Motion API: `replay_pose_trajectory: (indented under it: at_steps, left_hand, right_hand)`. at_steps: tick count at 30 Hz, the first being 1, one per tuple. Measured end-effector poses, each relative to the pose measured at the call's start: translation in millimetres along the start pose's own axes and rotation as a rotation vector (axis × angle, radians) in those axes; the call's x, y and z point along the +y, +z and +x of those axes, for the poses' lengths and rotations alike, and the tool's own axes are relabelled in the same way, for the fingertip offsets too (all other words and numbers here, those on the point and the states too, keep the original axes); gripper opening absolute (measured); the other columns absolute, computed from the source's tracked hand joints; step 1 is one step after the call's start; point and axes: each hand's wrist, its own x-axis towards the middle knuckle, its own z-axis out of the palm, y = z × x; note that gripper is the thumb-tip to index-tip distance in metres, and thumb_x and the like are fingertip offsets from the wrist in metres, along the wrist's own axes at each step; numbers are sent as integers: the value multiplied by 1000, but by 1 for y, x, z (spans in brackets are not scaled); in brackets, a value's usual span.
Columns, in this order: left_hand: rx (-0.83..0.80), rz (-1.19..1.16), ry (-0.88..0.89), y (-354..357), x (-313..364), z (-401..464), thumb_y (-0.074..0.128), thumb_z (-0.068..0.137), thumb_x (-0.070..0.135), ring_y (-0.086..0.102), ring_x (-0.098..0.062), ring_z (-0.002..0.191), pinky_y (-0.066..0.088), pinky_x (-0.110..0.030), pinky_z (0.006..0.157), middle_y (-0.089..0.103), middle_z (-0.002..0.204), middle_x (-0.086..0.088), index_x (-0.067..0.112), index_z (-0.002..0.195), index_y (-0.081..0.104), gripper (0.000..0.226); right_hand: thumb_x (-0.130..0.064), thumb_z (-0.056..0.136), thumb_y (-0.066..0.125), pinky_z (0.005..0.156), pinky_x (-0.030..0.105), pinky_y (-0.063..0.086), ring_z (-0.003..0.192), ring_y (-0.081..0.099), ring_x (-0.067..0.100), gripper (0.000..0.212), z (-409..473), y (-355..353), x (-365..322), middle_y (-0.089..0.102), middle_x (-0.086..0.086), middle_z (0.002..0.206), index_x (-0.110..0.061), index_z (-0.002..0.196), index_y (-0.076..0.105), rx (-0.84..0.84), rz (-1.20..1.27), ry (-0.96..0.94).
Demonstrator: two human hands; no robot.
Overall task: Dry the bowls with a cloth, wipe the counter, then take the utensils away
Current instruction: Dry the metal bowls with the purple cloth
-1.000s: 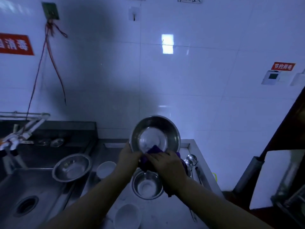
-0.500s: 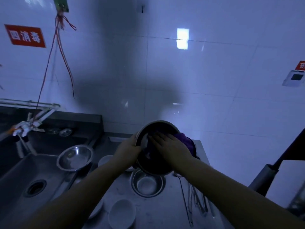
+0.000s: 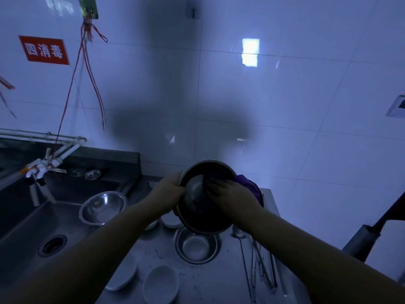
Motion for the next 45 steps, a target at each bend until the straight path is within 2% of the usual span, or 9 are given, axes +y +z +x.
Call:
replay_pose_trajectory:
  at_steps: [3, 7, 11, 18, 23, 30, 36, 41, 45]
  left_hand:
    - [1, 31, 0, 0, 2, 3, 45, 74, -6, 43, -12, 26, 30, -15, 31, 56, 39, 4, 30, 74, 58, 39]
    - [-9, 103, 12, -3, 1, 3, 46, 76, -3, 45, -11, 30, 30, -18, 32, 58, 47, 1, 37, 81, 59, 42]
    - [-49, 175, 62, -7, 3, -2, 49, 78, -3, 65, -15, 69, 54, -29, 58, 66, 78, 2, 33, 96, 60, 41]
    - [15, 407, 198, -27, 16, 1, 50, 80, 7, 61, -15, 88, 46, -24, 71, 68, 97, 5, 39, 119, 57, 51]
    - [176, 211, 190, -20, 11, -2, 50, 78, 9, 59, -10, 77, 42, -16, 61, 64, 82, 14, 44, 114, 59, 51]
    - [215, -212, -36, 6, 3, -3, 44, 80, -1, 63, -22, 70, 52, -31, 56, 66, 80, -4, 31, 83, 61, 36]
    - [69, -196, -74, -11, 6, 1, 45, 82, -5, 60, -29, 64, 47, -32, 55, 63, 75, -16, 13, 83, 61, 24]
    - [-106, 17, -104, -31, 15, 8, 51, 79, -4, 60, -29, 64, 45, -30, 54, 63, 80, -22, 11, 95, 63, 25]
    - [-117, 158, -43, -34, 16, 14, 55, 88, 15, 63, -34, 74, 48, -39, 56, 64, 97, -20, 19, 115, 50, 28]
  right_hand:
    - [-15, 89, 57, 108, 40, 31, 136, 33, 29, 57, 13, 7, -4, 32, 13, 151, -5, 142, 37, -37, 62, 4]
    - [-13, 92, 50, 114, 45, 17, 143, 17, 29, 46, 23, 9, -15, 21, 13, 155, -3, 136, 45, -79, 55, -176]
    - [-24, 86, 63, 113, 42, 25, 135, 38, 24, 44, 17, 1, -8, 43, 6, 145, -14, 129, 56, 15, -122, -285]
    - [-29, 87, 42, 114, 45, 17, 130, 46, 22, 47, 2, -3, -9, 56, 8, 133, -11, 128, 58, 130, -182, -9]
    - [-22, 81, 48, 110, 45, 26, 125, 52, 22, 45, -17, 10, -31, 60, 9, 128, -9, 122, 62, 155, -89, 134]
    - [-11, 65, 74, 103, 31, 36, 118, 53, 20, 76, -3, 10, -81, 61, 0, 126, -19, 136, 45, 135, 310, 309]
    - [-26, 68, 81, 91, 32, 49, 101, 66, 14, 51, -20, 6, -47, 71, -2, 109, -20, 115, 64, 169, 173, 39]
    - [-34, 88, 45, 99, 35, 44, 94, 66, 13, 29, -35, -2, -12, 72, -6, 98, -24, 93, 71, 160, 7, -123]
    - [-29, 78, 72, 95, 36, 48, 85, 67, 13, 9, -32, -11, 0, 73, -4, 87, -22, 84, 72, 249, 11, -138]
